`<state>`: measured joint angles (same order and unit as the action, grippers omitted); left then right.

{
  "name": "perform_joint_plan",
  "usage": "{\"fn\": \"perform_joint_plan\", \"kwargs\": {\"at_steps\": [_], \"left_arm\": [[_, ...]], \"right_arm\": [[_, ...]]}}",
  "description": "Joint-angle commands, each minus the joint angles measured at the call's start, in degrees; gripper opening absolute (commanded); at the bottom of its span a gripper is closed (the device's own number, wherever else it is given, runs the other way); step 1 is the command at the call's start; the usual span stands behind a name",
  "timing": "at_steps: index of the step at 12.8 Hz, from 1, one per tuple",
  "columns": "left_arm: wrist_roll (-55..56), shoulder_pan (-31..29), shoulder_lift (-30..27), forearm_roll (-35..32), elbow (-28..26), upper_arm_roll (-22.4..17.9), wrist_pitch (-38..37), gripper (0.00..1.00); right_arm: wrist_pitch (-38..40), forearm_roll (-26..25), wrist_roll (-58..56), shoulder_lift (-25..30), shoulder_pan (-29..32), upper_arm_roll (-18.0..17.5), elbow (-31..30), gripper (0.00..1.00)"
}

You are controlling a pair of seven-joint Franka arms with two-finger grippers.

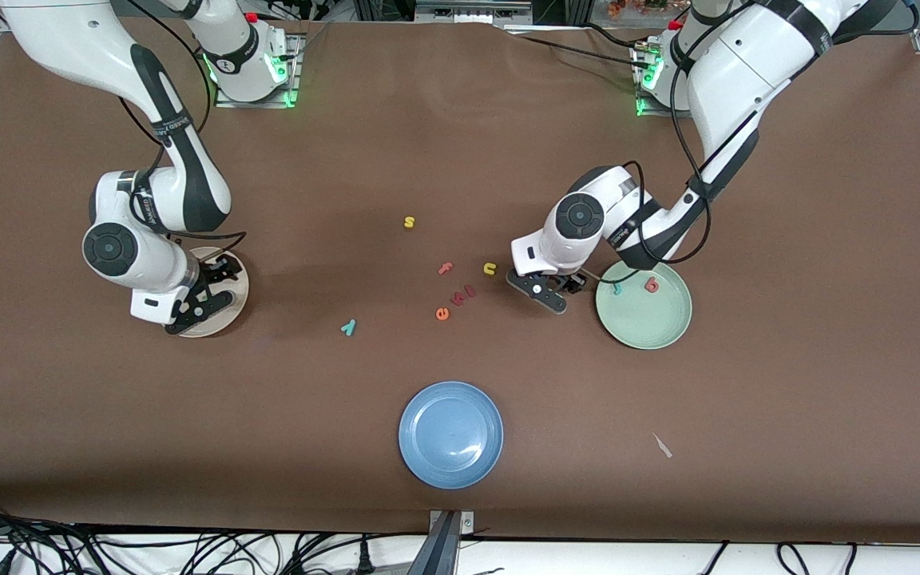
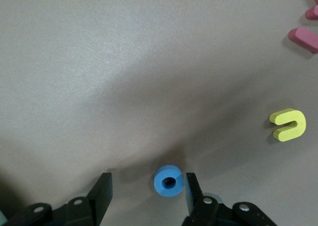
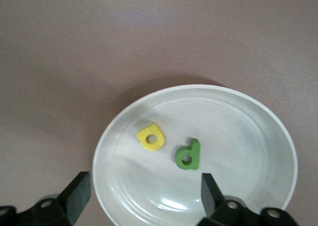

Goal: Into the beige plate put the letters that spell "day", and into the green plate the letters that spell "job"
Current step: 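Carry the blue o over the green plate while the right gripper reaches cyan y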

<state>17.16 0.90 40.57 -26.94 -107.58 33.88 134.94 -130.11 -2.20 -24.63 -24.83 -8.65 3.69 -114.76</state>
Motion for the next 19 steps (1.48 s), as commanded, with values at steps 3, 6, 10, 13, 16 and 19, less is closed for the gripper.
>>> {"fn": "perform_joint_plan", "kwargs": {"at_steps": [3, 6, 10, 13, 16, 19], "left_arm": [[0.95, -0.03, 0.65, -1.97, -0.17, 0.3, 1.64, 0.66], [1.82, 0.41, 1.35, -2.06, -0.18, 0.3, 1.64, 0.65], [1.91, 0.24, 0.92, -2.06, -0.18, 0.39, 1.2, 0.12], [1.39, -0.55, -0.57, -2.06, 0.44, 0.83, -0.02, 0.0], [-5.53, -4.4, -5.67, -0.05, 2.01, 2.49, -8.8, 0.0], [-17.98, -12.39, -7.17, 3.21, 3.86, 5.57, -12.85, 0.0]], "right_arm": [[1.36, 5.54, 2.81, 0.75, -0.4, -0.35, 0.59, 1.0], [1.44, 5.54, 12.47, 0.75, -0.84, -3.06, 1.47, 1.0], [7.57, 5.54, 22.15, 0.58, -2.16, -4.22, 5.94, 1.0], [10.85, 5.54, 33.9, 0.05, -4.35, -4.3, 8.85, 1.0], [10.06, 5.63, 43.59, -0.39, -7.08, -4.3, 9.12, 1.0], [9.88, 7.64, 49.84, -2.23, -8.92, -4.3, 11.66, 1.0]]}}
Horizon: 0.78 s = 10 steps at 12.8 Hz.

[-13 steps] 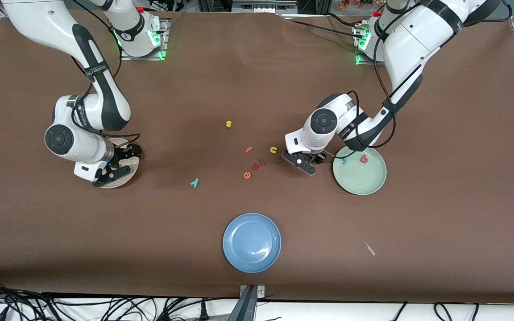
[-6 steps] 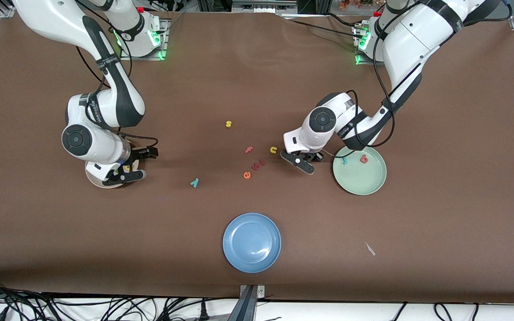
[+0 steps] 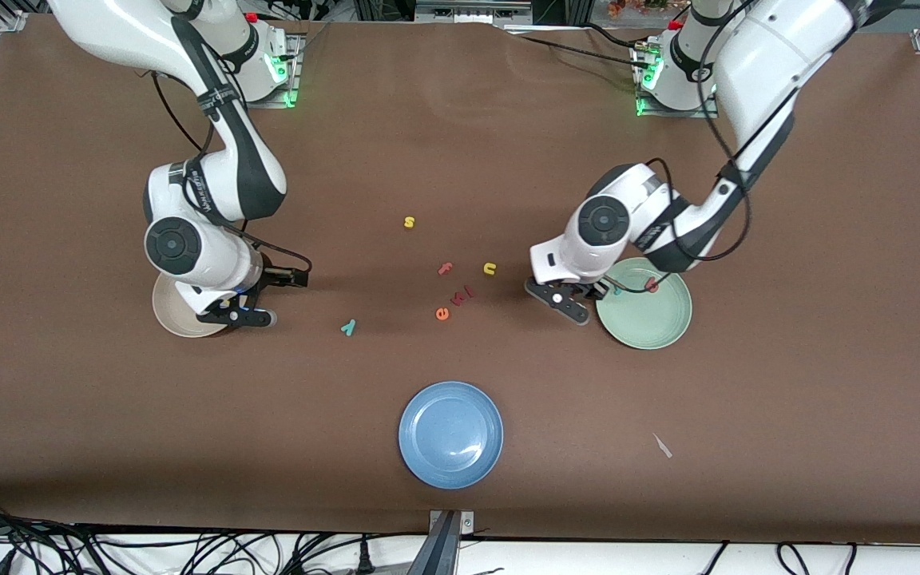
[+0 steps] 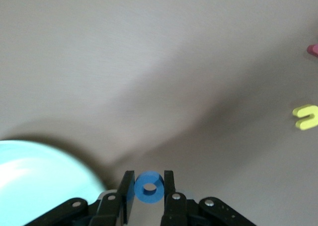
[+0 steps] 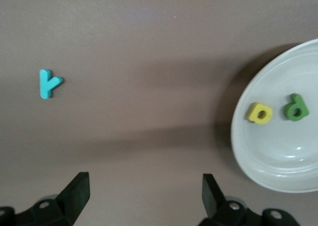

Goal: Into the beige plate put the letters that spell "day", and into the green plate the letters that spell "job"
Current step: 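Carry the blue o over the green plate while the right gripper reaches cyan y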

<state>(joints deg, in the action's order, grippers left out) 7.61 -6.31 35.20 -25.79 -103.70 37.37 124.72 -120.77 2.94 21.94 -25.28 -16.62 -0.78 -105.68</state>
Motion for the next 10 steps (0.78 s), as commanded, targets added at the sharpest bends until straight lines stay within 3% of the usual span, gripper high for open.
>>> {"fn": "perform_joint_plan", "kwargs": {"at_steps": [1, 5, 10], "left_arm": [[-14.58, -7.38, -1.8, 2.06, 0.16, 2.1, -2.9, 0.0], [-30.26, -11.89, 1.27, 1.18, 0.17, 1.22, -2.11, 0.0], [-30.72, -11.89, 4.44, 1.0, -0.53, -0.27, 1.05, 0.0]], "right_arm": [[0.36, 4.6, 4.76, -2.75, -1.31, 0.16, 3.97, 1.0], [-3.75, 6.02, 12.14, -6.88, -3.5, 0.16, 6.45, 1.0], [-6.32, 5.58, 19.17, -10.83, -5.97, 0.25, 9.69, 1.0]]}}
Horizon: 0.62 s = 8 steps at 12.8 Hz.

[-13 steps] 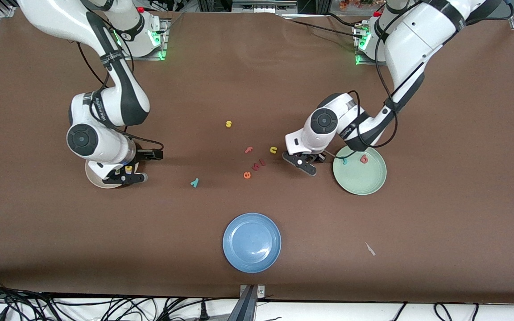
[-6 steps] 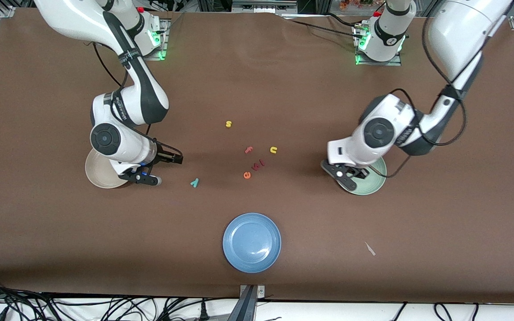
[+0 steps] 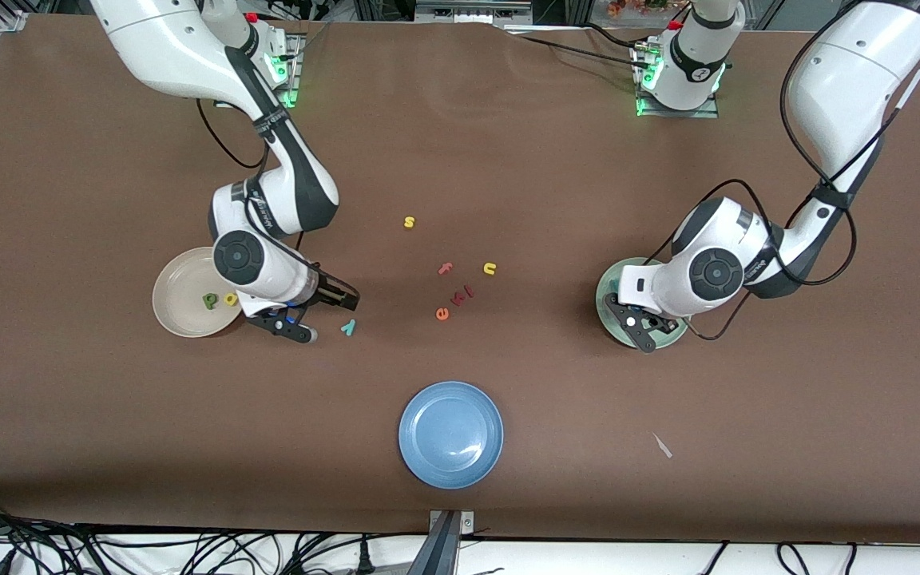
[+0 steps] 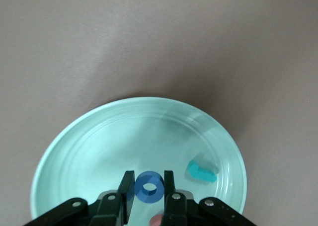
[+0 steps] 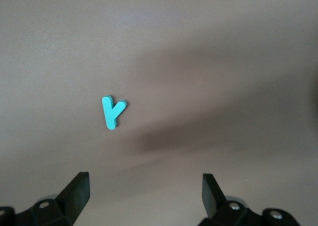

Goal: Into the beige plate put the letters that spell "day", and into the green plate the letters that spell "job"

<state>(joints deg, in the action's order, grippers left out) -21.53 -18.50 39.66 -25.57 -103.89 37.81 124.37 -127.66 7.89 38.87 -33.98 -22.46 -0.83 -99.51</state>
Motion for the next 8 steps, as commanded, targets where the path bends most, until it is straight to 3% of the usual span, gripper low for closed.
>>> {"fn": "perform_joint_plan", "kwargs": {"at_steps": [1, 3, 8], "left_arm": [[-1.58, 0.39, 0.06, -0.08, -0.52, -1.33, 1.75, 0.0], [-1.58, 0.3, 0.59, -3.77, -1.04, -1.34, 3.24, 0.0], [-1.58, 0.3, 1.73, -4.4, -1.84, -1.95, 5.45, 0.0]], "right_arm": [[0.57, 0.47, 3.74, -3.19, -0.13, 0.31, 4.58, 1.0], [0.57, 0.11, 4.46, -5.38, -1.18, 0.39, 6.34, 1.0], [-0.22, 0.11, 4.46, -8.2, -1.18, 0.4, 9.16, 1.0]]}}
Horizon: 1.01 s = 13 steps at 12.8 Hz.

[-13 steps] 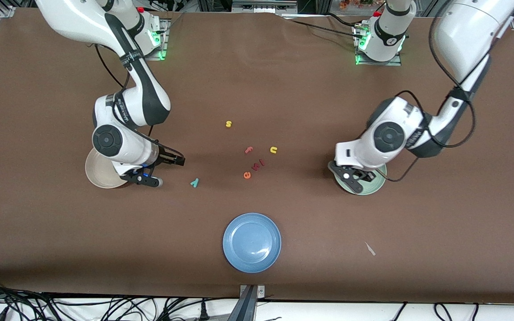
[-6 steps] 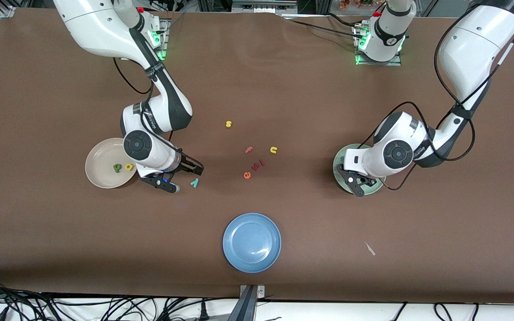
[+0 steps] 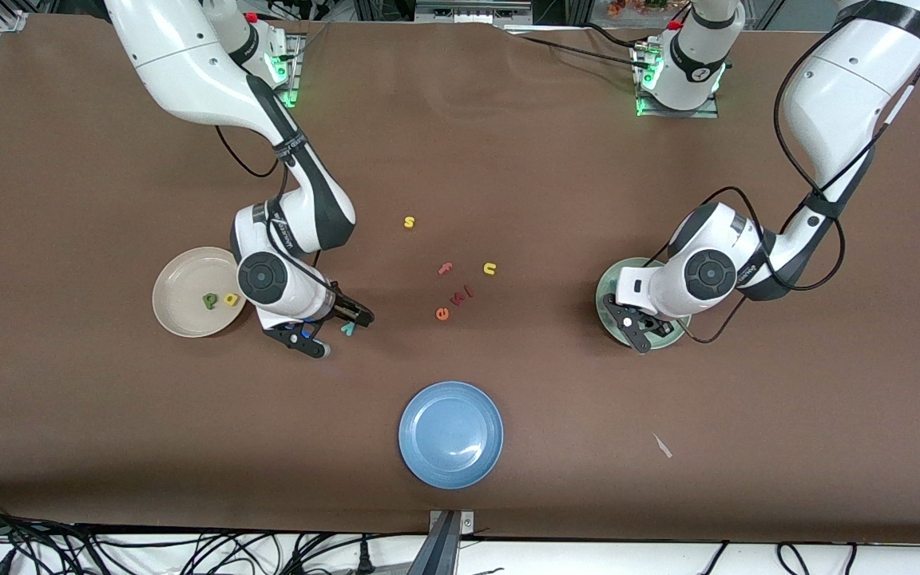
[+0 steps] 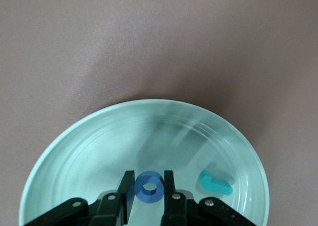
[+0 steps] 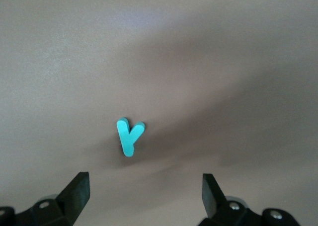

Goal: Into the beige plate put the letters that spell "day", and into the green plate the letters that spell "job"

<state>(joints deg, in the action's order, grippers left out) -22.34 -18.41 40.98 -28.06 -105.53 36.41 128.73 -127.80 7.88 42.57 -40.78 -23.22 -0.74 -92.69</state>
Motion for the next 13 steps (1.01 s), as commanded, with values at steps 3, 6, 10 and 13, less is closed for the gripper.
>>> {"fn": "perform_joint_plan", "kwargs": {"at_steps": [3, 6, 10, 13], "left_arm": [[-0.68, 0.13, 0.41, -2.61, -0.2, -0.55, 1.0, 0.01], [-0.68, 0.04, 0.33, -2.61, -0.2, -0.55, 0.91, 0.04], [-0.86, -0.05, -0.29, -2.61, -0.11, -0.55, 0.47, 0.47], [-1.91, -1.89, -1.17, -2.61, -0.03, -0.11, 0.29, 1.0]], "right_arm": [[-2.89, 0.03, 0.67, -2.46, -0.42, 0.39, 2.34, 0.99], [-4.21, -0.58, 0.32, -2.99, -0.33, 0.48, 2.34, 0.95], [-4.21, -1.03, 0.23, -3.43, -0.33, 0.48, 2.25, 0.84], [-4.21, -2.08, 0.14, -3.78, -0.33, 0.48, 2.34, 0.75]]}}
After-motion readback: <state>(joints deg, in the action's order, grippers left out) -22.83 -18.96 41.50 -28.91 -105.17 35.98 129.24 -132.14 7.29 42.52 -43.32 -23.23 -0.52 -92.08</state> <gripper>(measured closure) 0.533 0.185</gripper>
